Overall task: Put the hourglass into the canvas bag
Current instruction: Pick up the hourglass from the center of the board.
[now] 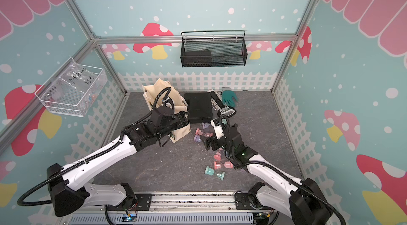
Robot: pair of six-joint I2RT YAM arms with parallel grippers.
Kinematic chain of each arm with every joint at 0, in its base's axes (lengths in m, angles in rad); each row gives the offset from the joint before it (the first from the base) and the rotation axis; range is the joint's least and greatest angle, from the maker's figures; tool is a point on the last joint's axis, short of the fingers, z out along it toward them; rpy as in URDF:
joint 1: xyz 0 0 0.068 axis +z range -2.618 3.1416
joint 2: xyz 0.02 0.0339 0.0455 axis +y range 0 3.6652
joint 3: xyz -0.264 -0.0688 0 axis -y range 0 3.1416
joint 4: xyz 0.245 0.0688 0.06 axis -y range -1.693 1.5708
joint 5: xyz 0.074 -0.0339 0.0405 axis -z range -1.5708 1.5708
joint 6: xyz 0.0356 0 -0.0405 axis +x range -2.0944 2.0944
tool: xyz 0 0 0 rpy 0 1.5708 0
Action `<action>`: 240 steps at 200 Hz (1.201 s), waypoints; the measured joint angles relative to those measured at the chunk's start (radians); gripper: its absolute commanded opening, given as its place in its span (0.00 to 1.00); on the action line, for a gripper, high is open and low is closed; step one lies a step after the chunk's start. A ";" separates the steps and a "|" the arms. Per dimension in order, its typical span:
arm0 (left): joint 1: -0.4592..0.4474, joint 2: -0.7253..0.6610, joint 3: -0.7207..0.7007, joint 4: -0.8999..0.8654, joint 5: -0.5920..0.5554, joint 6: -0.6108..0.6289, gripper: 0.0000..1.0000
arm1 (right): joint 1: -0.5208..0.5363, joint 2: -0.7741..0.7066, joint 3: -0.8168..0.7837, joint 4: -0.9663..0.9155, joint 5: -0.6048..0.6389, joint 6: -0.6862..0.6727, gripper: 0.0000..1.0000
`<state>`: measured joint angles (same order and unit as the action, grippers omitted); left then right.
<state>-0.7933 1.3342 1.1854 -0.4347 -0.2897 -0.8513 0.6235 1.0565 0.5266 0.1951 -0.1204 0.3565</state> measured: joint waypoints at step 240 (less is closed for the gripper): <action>-0.081 0.575 0.087 0.037 -0.007 -0.388 0.73 | -0.090 -0.028 -0.089 -0.080 0.056 0.056 1.00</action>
<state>-0.8745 1.9087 1.2724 -0.3977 -0.2966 -1.2388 0.5335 1.0286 0.4374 0.1154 -0.0643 0.4129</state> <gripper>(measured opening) 0.735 0.995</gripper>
